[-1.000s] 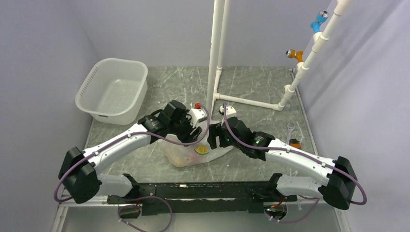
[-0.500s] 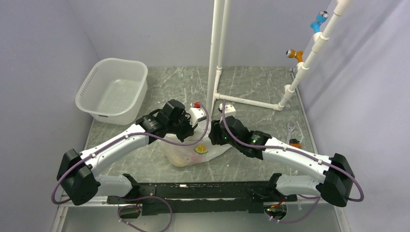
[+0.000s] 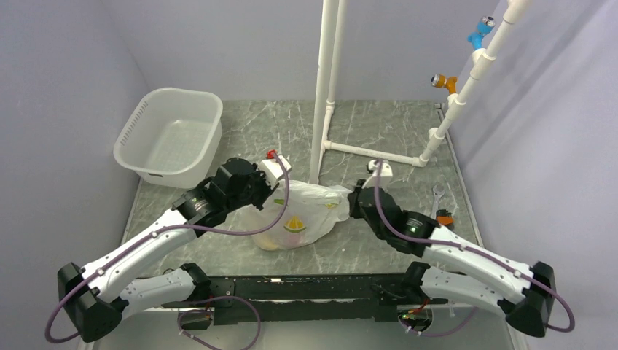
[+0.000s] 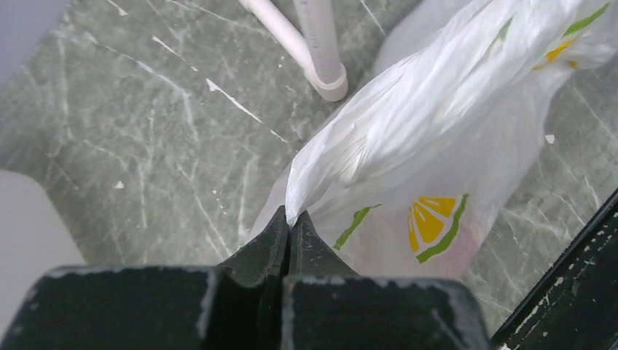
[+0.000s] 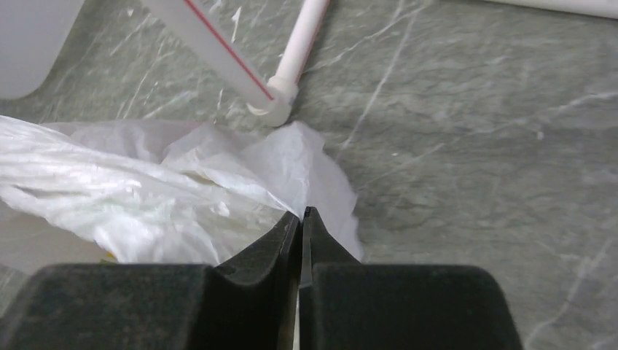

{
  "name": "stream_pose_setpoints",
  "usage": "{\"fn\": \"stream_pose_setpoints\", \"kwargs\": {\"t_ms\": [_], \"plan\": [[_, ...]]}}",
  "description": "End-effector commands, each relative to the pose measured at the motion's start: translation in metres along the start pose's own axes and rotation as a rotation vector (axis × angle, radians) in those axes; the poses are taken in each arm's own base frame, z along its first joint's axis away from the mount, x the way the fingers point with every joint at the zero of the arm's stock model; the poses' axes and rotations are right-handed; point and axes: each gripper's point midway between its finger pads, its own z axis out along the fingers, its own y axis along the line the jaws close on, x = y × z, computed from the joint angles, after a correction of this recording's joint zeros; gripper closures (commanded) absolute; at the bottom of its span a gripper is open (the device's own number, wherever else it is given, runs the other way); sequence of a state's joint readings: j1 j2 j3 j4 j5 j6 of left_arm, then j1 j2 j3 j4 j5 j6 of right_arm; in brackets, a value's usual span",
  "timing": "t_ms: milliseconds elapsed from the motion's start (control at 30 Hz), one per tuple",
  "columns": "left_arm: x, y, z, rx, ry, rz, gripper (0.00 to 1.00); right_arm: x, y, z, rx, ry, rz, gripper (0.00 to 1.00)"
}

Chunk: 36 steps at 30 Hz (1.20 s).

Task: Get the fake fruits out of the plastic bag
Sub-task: Untie the plastic bag at the center of the board.

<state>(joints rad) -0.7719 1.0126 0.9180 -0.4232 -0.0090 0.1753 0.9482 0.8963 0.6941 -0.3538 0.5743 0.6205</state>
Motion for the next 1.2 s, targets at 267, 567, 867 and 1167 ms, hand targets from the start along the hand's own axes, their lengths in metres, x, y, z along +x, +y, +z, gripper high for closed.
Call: {"fn": "stream_pose_setpoints", "kwargs": {"t_ms": [267, 567, 867, 1167], "plan": [[-0.01, 0.013, -0.012, -0.064, -0.063, 0.025, 1.0, -0.034, 0.01, -0.026, -0.137, -0.023, -0.253, 0.45], [-0.009, 0.01, -0.01, -0.051, -0.056, 0.029, 1.0, -0.067, 0.095, -0.055, -0.563, -0.099, -0.388, 0.07], [-0.006, 0.009, -0.007, -0.045, -0.049, 0.028, 1.0, -0.046, 0.143, -0.04, -0.634, -0.039, -0.426, 0.0], [-0.008, 0.012, -0.011, -0.061, -0.066, 0.027, 1.0, -0.074, 0.075, -0.012, -0.036, -0.212, -0.282, 0.32]]}}
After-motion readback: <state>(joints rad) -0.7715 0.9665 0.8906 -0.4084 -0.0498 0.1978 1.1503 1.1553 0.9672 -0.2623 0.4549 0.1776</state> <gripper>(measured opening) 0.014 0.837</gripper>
